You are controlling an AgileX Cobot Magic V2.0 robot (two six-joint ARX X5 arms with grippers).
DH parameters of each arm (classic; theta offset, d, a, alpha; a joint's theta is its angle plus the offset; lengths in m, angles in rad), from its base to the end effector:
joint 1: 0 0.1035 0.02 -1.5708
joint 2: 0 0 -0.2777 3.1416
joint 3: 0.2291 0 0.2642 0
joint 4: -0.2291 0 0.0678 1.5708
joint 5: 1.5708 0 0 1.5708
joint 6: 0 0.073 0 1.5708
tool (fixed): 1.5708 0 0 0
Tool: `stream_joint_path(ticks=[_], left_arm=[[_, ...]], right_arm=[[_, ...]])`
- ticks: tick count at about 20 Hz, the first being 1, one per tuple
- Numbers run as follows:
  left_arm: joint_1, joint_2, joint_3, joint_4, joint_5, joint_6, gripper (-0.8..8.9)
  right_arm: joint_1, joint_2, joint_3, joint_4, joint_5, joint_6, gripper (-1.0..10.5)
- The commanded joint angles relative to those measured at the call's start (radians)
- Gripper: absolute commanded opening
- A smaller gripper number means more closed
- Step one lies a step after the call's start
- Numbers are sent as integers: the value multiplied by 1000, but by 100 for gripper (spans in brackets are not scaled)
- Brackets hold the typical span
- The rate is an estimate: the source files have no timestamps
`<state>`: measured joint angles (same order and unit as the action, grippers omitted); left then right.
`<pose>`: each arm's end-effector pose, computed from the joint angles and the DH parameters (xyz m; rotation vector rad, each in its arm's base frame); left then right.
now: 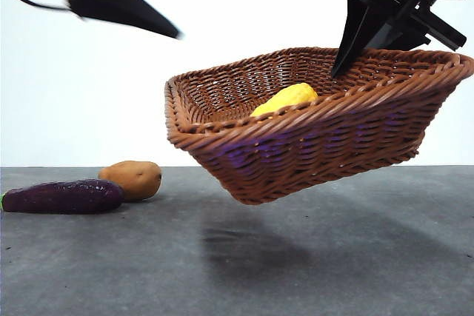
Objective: Help me put the vegetables on the table into the basket
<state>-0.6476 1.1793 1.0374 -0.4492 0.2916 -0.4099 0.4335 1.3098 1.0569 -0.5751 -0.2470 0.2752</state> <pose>0.2199 -0.1926 0.3065 -0.2597 0.7780 -0.7711 0.2704 0.1448 0.2634 0.1706 0.9207 0.5199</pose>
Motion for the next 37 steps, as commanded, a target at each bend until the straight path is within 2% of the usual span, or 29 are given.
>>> stream_joint_path(ticks=[1, 4, 6, 10, 12, 15, 21, 31, 37], left_arm=[[97, -51, 20, -79, -56, 202, 504], [249, -44, 82, -157, -135, 400, 504], [308, 11, 131, -158, -137, 505, 504], [348, 235, 271, -225, -135, 746, 504], [348, 363, 351, -274, -135, 920, 504], [353, 513, 434, -274, -135, 1050, 504], [378, 679, 473, -247, -128, 1126, 504], [394, 816, 474, -148, -105, 1136, 505], [394, 836, 474, -103, -109, 1141, 505]], right_arm=[[-11, 0, 42, -9, -13, -18, -12], [-30, -6, 109, -80, -7, -58, -12], [-36, -13, 163, -122, -6, -81, -12], [-36, -30, 294, -228, -6, -129, -12], [-36, -46, 353, -275, -2, -148, -12], [-37, -65, 432, -349, 32, -181, -12], [-37, -91, 471, -386, 39, -210, -12], [-36, -91, 470, -385, 39, -229, -12], [-36, -91, 470, -393, 38, -232, -12]])
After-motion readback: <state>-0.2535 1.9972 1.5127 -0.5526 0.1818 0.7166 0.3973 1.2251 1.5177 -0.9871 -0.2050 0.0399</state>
